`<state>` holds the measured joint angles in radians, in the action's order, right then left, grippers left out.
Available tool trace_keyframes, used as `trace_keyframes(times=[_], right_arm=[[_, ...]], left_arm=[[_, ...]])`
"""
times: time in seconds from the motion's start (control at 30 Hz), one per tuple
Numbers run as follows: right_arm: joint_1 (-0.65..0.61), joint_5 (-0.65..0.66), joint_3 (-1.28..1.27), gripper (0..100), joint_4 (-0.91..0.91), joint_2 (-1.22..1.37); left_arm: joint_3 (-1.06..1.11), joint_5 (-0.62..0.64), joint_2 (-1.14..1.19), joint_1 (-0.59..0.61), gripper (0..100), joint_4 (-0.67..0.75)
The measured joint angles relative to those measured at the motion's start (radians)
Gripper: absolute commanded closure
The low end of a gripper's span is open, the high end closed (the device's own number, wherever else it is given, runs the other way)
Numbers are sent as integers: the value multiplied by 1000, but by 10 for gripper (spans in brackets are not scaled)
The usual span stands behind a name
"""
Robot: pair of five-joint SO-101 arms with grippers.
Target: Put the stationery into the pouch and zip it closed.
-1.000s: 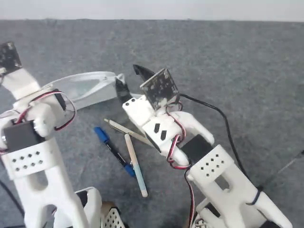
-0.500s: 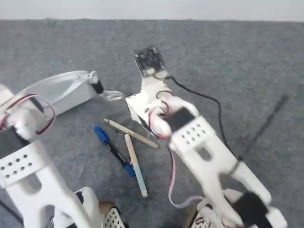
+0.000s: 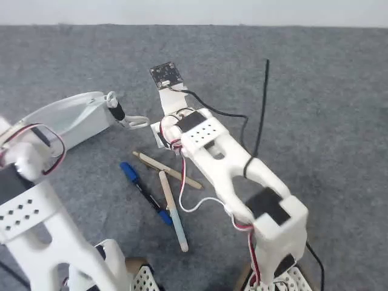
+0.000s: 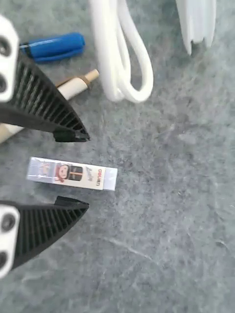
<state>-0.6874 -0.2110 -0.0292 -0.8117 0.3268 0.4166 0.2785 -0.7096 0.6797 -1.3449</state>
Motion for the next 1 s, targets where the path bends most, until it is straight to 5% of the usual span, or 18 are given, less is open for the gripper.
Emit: trace_keyframes(times=[0.7, 0.9, 1.0], right_arm=[[21, 0, 327, 827, -163, 361], [29, 2, 405, 998, -227, 402], [32, 2, 410, 987, -235, 402]], left_arm=[[12, 0, -6, 0, 991, 0], [12, 0, -6, 0, 991, 0], [12, 0, -6, 0, 991, 0]])
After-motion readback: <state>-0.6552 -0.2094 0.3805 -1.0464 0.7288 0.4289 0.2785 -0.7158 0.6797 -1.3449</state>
